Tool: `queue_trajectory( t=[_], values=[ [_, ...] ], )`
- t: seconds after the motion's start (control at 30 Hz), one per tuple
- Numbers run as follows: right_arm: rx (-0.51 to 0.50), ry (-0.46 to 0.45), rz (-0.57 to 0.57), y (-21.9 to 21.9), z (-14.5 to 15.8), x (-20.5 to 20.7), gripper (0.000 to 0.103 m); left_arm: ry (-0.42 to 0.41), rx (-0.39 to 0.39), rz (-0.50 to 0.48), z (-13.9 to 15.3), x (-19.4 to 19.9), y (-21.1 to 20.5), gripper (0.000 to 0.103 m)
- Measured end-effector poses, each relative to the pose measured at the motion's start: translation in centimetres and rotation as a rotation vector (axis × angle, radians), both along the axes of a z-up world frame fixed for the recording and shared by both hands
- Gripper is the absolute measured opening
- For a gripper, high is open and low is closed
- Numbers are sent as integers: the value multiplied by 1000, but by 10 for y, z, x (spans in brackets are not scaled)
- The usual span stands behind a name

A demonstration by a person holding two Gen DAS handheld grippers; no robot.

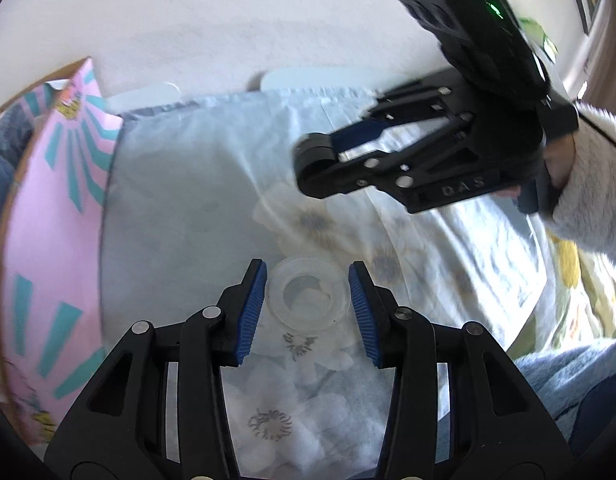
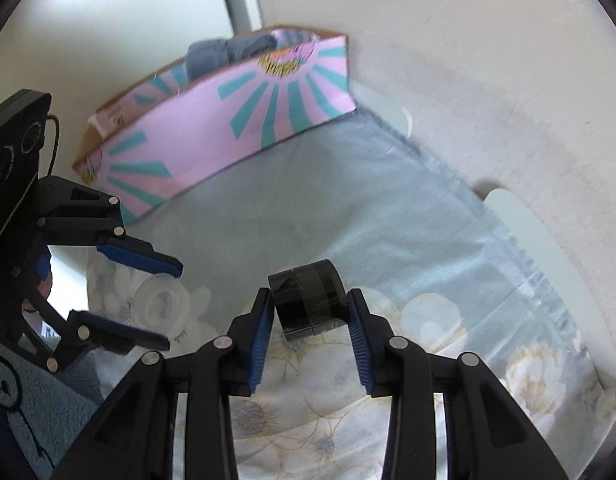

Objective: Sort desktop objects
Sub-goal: 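Carry the clear ring and black cap into the box and open both tools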

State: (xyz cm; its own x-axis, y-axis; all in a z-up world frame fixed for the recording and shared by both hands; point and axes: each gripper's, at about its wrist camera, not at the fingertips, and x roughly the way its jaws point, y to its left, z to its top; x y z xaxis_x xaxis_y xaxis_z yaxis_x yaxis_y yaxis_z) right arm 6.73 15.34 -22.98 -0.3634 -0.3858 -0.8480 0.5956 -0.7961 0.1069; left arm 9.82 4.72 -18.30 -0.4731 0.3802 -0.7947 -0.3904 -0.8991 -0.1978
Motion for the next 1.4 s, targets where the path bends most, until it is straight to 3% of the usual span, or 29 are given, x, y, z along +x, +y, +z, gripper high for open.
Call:
queue_trajectory(
  t=[0.37,0.7,1.1,1.4],
  values=[
    [-5,16,-130,11,49,-7,34,-8,52,88,61,-33,-48,39],
    [-3,26,-189,-3,85,-38,34,20,8,139,98,-58,-100,39],
    [-2,40,-65,-85,108,-90,34,-17,0,260,114,-77,-171,39],
    [1,30,23,-142,109,-114,34,-69,-20,321,103,-73,-210,39]
  ],
)
